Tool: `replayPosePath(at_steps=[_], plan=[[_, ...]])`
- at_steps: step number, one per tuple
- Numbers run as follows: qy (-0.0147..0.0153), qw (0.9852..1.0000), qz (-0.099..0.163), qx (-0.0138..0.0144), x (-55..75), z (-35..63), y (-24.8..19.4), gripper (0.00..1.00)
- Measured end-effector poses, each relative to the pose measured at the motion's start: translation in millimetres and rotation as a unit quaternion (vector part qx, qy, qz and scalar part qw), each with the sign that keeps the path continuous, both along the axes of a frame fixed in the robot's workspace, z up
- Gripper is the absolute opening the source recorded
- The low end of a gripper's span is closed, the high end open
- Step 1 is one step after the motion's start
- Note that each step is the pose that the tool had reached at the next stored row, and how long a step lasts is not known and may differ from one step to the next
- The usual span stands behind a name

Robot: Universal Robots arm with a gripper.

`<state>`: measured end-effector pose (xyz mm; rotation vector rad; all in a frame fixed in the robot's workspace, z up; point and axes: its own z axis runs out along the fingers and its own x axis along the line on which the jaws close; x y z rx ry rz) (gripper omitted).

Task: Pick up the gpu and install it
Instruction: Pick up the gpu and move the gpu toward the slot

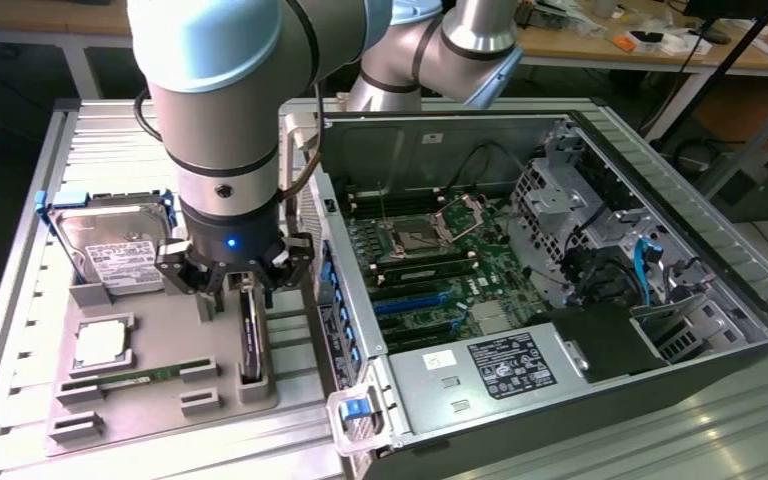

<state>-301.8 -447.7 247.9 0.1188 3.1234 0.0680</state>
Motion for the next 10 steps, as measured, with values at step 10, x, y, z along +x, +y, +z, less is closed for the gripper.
replayPosePath(at_steps=[10], plan=[[0.0, 1.0, 0.0, 0.0, 0.0, -4.2, 0.0, 0.54]])
